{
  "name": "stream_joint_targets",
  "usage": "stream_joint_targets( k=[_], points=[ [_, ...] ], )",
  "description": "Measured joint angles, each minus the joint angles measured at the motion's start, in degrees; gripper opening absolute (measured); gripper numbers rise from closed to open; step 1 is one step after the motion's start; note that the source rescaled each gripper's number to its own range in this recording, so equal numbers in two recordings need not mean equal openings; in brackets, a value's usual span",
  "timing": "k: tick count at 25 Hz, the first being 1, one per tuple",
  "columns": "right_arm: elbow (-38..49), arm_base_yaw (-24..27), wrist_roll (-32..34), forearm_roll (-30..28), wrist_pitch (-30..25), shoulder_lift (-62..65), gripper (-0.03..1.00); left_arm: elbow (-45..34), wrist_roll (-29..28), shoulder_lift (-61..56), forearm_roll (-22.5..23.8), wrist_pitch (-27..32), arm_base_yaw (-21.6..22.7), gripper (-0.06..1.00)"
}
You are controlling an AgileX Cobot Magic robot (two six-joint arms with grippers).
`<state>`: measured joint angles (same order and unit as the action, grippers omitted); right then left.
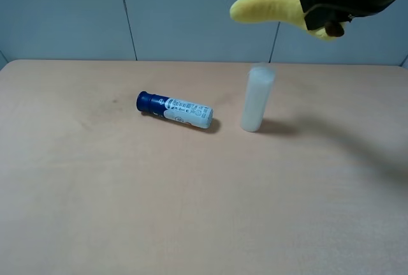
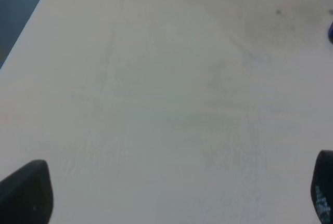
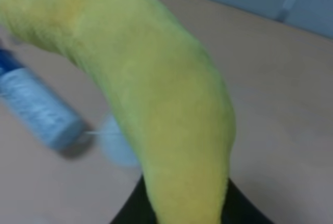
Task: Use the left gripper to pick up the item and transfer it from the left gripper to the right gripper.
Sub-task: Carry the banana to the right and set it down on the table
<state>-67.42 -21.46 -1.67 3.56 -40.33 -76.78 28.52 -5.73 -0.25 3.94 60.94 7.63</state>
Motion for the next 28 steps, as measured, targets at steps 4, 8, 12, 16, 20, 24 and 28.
stream_joint_targets(
  k=[4,8,12,16,20,24,28],
  points=[
    [-0.1,6.9,-2.8,0.6,0.6,-3.6,0.03,0.0,0.0,0.0,0.0,0.0,0.0,1.00],
    [-0.1,13.1,-5.2,3.8,2.0,-8.9,0.03,0.0,0.0,0.0,0.0,0.0,0.0,1.00],
    [-0.1,17.7,-6.7,7.0,3.5,-13.8,0.03,0.0,0.0,0.0,0.0,0.0,0.0,1.00],
    [2.8,19.4,-7.4,9.3,7.2,-15.4,0.03,0.0,0.0,0.0,0.0,0.0,0.0,1.00],
    [10.2,19.4,-7.7,11.9,13.5,-15.1,0.03,0.0,0.0,0.0,0.0,0.0,0.0,1.00],
    [18.0,19.4,-7.7,13.9,20.4,-15.0,0.03,0.0,0.0,0.0,0.0,0.0,0.0,1.00],
    [24.4,19.4,-7.7,15.7,27.2,-15.0,0.03,0.0,0.0,0.0,0.0,0.0,0.0,1.00]
  ],
)
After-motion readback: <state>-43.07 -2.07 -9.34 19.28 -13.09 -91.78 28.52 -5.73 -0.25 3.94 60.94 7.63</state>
